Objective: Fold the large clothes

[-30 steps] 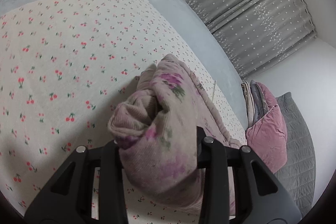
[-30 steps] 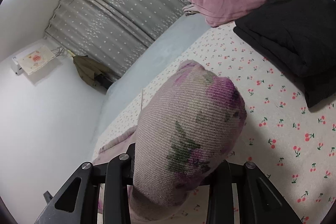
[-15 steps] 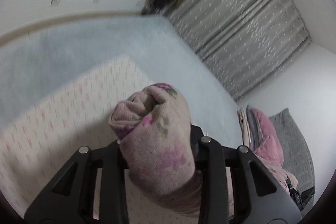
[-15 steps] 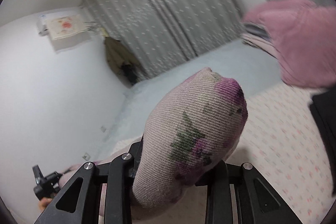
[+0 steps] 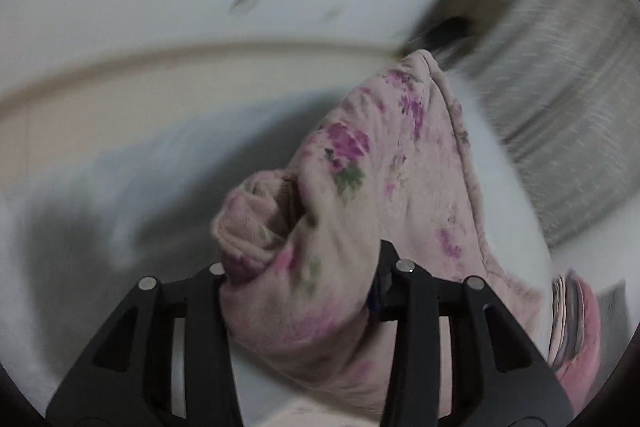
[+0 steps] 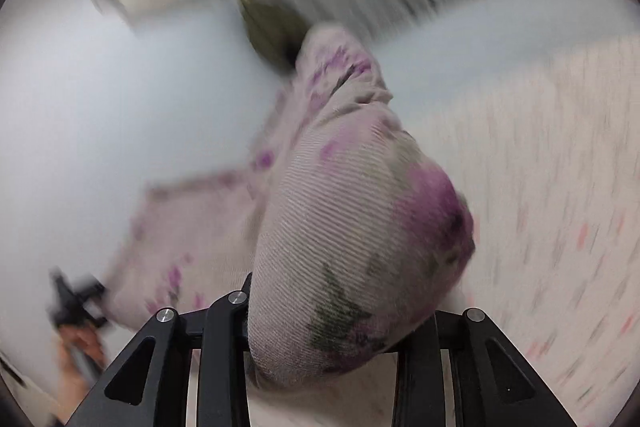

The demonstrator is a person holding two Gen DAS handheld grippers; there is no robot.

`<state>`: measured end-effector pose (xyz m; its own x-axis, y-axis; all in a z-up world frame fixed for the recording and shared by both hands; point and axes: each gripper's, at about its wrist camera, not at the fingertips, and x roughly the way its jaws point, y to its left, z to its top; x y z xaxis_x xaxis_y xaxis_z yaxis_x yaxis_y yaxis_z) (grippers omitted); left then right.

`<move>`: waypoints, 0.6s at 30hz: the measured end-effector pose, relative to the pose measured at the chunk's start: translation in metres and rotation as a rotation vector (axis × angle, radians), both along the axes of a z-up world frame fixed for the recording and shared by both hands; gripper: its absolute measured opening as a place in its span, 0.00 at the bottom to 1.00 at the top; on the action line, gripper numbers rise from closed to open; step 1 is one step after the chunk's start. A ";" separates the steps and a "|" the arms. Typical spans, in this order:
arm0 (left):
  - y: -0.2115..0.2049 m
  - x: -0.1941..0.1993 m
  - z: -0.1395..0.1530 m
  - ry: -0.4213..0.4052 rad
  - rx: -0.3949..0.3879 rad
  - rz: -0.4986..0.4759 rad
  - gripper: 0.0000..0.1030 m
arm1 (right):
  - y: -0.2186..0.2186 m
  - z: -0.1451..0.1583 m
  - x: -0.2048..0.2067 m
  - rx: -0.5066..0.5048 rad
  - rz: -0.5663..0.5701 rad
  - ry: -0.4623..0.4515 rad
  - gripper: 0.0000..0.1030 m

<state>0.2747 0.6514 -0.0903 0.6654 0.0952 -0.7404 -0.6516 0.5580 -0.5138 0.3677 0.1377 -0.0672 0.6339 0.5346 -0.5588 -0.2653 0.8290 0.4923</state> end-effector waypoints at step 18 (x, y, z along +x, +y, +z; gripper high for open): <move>-0.009 -0.082 0.039 -0.072 0.146 0.110 0.64 | -0.057 0.009 -0.085 -0.157 0.078 -0.039 0.60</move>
<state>0.1927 0.6424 -0.0511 0.6958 0.2728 -0.6644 -0.6771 0.5577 -0.4801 0.2825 0.0810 -0.0586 0.6166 0.4911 -0.6153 -0.3477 0.8711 0.3469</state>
